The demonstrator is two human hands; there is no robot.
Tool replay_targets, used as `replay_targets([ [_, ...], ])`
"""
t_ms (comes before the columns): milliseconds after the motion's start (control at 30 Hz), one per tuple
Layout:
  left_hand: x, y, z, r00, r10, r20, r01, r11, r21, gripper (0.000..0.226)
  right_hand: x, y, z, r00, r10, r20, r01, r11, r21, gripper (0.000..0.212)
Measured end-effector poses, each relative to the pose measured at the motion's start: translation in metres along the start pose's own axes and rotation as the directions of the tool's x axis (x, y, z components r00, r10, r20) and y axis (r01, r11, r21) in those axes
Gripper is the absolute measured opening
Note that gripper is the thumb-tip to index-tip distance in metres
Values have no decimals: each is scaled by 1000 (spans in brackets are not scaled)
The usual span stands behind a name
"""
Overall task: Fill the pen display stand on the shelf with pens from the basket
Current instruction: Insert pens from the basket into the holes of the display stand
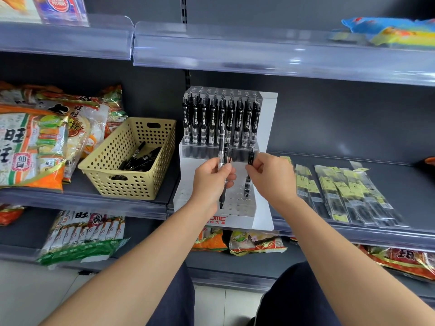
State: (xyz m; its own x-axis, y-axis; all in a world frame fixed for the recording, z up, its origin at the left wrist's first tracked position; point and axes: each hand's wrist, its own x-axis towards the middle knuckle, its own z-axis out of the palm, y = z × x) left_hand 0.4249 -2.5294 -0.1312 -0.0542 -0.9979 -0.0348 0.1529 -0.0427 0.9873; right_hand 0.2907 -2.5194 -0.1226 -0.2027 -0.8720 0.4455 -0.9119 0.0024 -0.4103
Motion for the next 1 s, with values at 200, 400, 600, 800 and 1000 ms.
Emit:
replay_targets([
  [200,1,-1,1,1000,3,7,-3,1000,-6,13,-7,6,8,1000,-7,5,7,1000,31,21],
  [400,-1,-2,1,999,0,51,0,1000,10,13,0,8,4,997,28,75,-31,999,33,26],
  [600,-6,-4,1,993,-30,113,31,1000,-5,8,0,-1,-10,982,153,109,-186,877,443,31],
  [800,-11,0,3,982,-44,185,53,997,-47,15,1,-15,-26,936,109,336,-318,675,665,10],
  [1000,-15,-1,2,981,-9,192,24,997,-77,10,-4,-21,-35,951,103,292,-267,751,604,12],
])
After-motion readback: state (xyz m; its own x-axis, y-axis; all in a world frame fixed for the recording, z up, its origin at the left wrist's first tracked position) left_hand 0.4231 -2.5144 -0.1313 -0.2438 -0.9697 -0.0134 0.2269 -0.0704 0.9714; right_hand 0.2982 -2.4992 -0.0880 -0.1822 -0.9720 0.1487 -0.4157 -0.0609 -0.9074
